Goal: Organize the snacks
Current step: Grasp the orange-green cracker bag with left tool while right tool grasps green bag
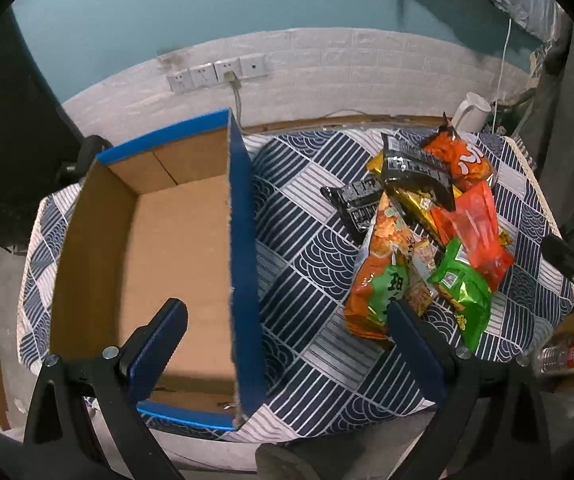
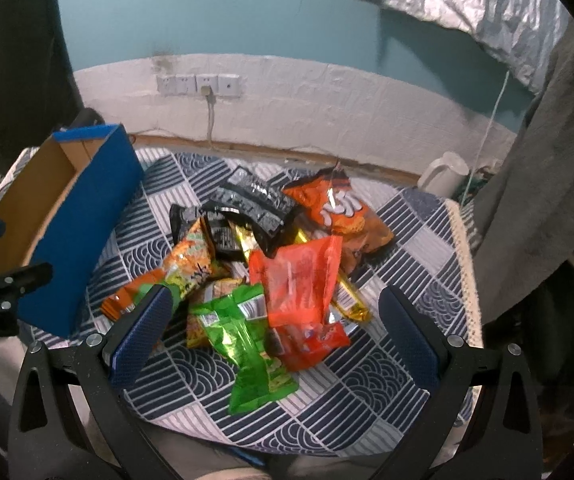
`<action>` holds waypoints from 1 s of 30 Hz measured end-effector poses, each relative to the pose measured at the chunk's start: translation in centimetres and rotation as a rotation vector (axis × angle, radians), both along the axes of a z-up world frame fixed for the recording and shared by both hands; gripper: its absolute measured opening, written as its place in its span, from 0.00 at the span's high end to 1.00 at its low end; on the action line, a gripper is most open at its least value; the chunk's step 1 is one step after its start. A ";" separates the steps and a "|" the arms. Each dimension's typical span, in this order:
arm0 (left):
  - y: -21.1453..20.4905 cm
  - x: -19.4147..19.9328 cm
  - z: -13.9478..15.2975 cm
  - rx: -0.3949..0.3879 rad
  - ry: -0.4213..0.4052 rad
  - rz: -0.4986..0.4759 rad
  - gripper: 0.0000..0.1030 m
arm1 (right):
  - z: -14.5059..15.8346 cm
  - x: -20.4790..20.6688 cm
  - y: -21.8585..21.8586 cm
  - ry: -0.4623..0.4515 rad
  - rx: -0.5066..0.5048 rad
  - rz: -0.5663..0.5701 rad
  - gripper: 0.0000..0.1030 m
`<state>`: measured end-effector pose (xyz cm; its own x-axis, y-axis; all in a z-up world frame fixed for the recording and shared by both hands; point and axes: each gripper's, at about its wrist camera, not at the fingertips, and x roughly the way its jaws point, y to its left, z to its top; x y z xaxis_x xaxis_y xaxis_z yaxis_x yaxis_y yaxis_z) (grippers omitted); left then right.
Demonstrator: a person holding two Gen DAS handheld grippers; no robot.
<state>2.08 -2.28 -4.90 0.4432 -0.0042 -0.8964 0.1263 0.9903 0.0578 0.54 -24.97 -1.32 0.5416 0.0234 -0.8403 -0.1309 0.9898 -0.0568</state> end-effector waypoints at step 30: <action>-5.3 3.4 -8.3 0.070 0.087 -0.069 0.01 | -11.6 1.8 -2.3 0.246 0.088 0.036 0.02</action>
